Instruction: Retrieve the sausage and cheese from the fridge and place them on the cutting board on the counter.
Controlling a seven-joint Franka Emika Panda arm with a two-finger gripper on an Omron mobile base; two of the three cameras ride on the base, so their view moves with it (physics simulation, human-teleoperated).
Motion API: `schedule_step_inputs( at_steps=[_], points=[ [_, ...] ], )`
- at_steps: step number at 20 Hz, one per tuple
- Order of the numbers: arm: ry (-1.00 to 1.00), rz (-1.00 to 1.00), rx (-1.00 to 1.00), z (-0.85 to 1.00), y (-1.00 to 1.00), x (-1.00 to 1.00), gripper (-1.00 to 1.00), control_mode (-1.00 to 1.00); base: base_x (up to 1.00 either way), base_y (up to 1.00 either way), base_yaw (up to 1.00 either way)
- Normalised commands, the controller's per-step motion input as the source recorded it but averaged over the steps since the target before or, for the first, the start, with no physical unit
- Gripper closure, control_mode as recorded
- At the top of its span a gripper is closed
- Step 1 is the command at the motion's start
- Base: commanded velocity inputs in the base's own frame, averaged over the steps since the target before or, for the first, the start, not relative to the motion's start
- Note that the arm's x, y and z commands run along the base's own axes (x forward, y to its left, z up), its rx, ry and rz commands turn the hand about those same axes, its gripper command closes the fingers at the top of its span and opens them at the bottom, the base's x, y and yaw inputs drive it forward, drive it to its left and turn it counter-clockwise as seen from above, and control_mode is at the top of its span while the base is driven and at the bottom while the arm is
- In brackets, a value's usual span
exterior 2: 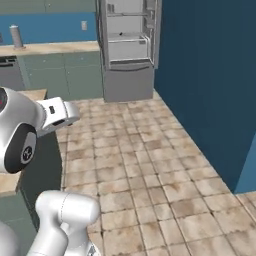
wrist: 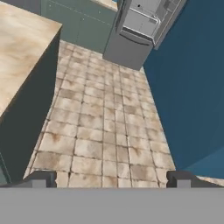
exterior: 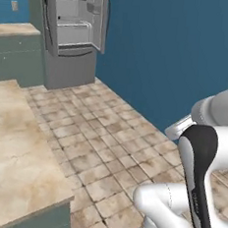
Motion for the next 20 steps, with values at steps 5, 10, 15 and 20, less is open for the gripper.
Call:
schedule_step_inputs(
  at_steps=[5, 10, 15, 20],
  points=[
    [0.0, 0.0, 0.0, 0.0, 0.0, 0.0, -1.0, 1.0, 0.99, -1.0, 0.35],
    [0.0, 0.0, 0.0, 0.0, 0.0, 0.0, -1.0, 1.0, 1.0, -0.66, 0.04],
    [0.0, 0.0, 0.0, 0.0, 0.0, 0.0, -1.0, 1.0, 1.0, -0.15, 0.12],
    [0.0, 0.0, 0.0, 0.0, 0.0, 0.0, -1.0, 1.0, 1.0, -0.09, 0.38]
  ],
)
